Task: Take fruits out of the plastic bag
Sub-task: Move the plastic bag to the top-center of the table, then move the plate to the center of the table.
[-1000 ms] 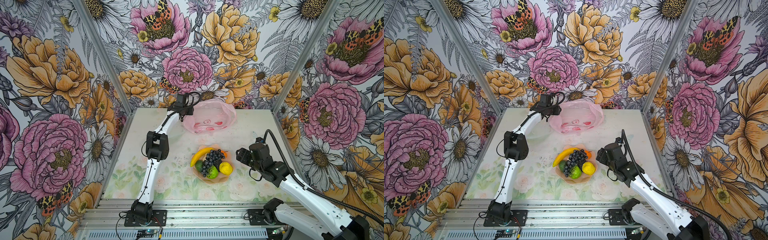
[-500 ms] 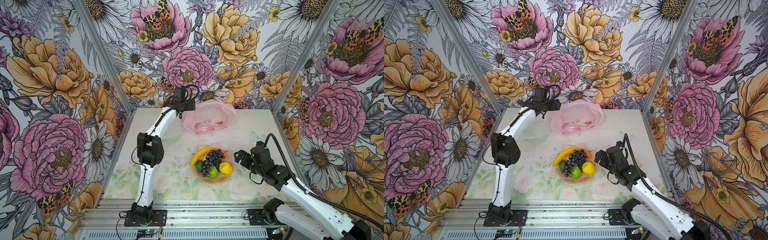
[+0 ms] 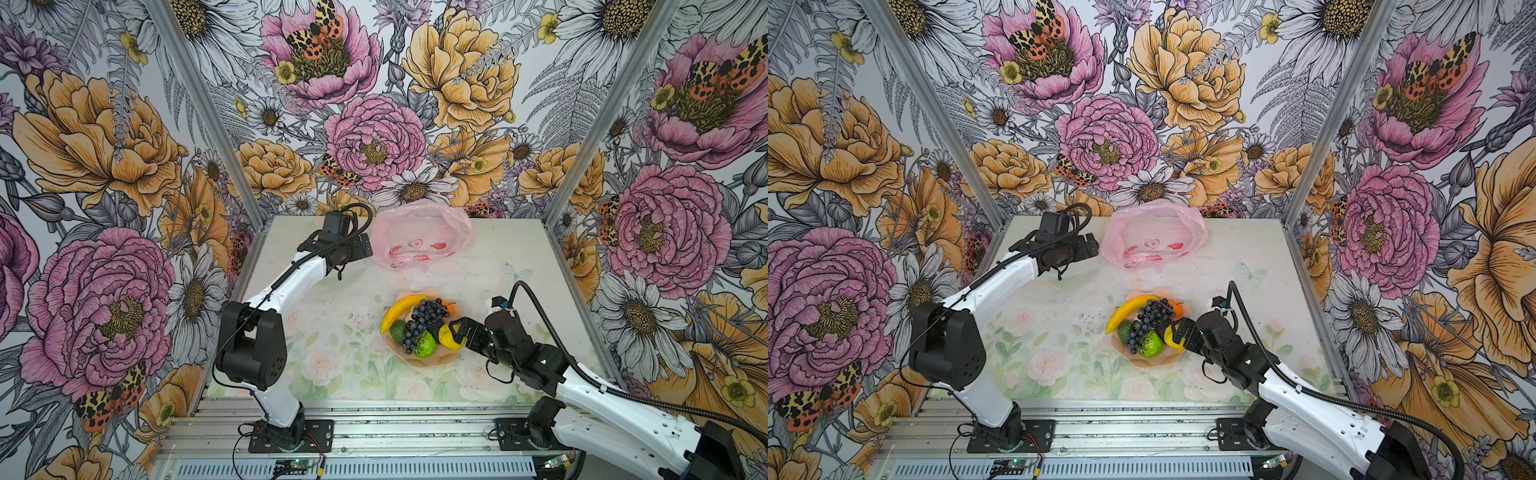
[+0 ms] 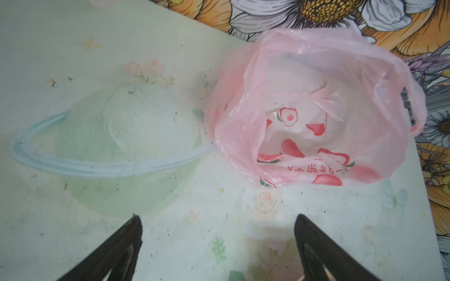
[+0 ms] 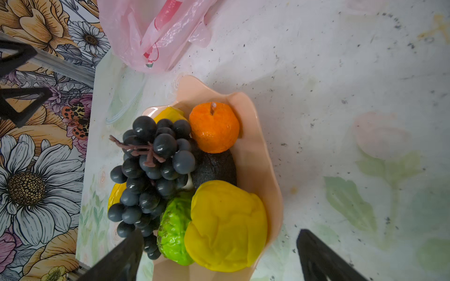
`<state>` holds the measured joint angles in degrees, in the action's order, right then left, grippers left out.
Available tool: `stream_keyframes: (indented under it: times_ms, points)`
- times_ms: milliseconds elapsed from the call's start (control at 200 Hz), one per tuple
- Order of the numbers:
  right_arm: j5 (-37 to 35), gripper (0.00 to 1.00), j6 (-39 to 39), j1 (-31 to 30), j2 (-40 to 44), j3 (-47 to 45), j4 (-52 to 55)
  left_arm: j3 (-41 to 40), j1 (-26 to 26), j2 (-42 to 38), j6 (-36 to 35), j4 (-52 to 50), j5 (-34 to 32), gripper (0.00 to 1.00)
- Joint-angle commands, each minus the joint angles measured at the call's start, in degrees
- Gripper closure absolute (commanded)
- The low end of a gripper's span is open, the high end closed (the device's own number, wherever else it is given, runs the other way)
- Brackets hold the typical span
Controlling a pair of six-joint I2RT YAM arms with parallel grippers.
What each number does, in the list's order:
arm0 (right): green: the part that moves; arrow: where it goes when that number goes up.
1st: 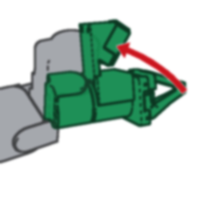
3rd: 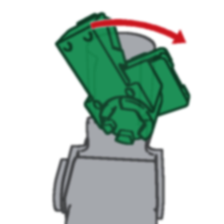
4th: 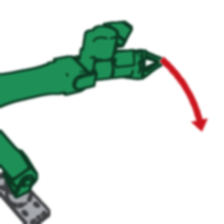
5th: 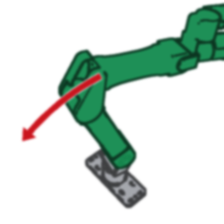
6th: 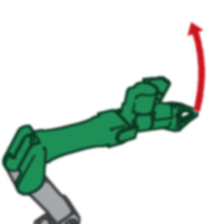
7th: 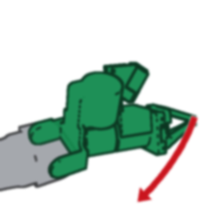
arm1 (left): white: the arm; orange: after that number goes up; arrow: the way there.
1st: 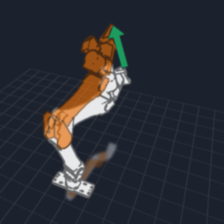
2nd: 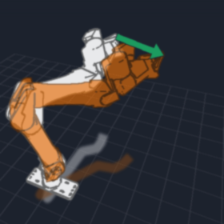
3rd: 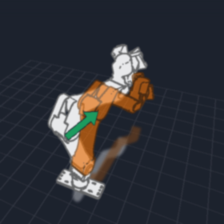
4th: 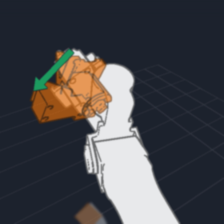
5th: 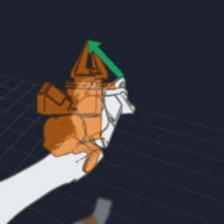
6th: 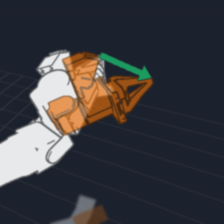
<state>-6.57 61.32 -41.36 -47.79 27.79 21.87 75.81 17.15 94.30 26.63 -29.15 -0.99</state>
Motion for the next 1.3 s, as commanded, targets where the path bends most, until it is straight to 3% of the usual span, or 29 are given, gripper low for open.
stream_keyframes:
  times_ms: [0,335,741,1296]
  points:
    - [-2.9,0.01,2.2,-1.0,0.2,-1.2,-3.9,-6.9,0.5,-5.7,4.1,8.5,-1.3,0.03]
    - [-1.5,0.01,5.0,-1.7,-3.3,-3.6,-8.8,-20.6,3.3,-11.5,6.8,16.1,5.5,0.03]
    - [0.7,0.01,5.9,-2.9,-11.1,-3.5,-18.2,-24.4,9.1,-9.7,8.0,17.9,8.9,0.05]
    - [3.4,0.01,4.7,-3.1,-22.4,-0.1,-28.4,-24.9,8.2,-8.9,8.2,17.8,8.8,0.06]
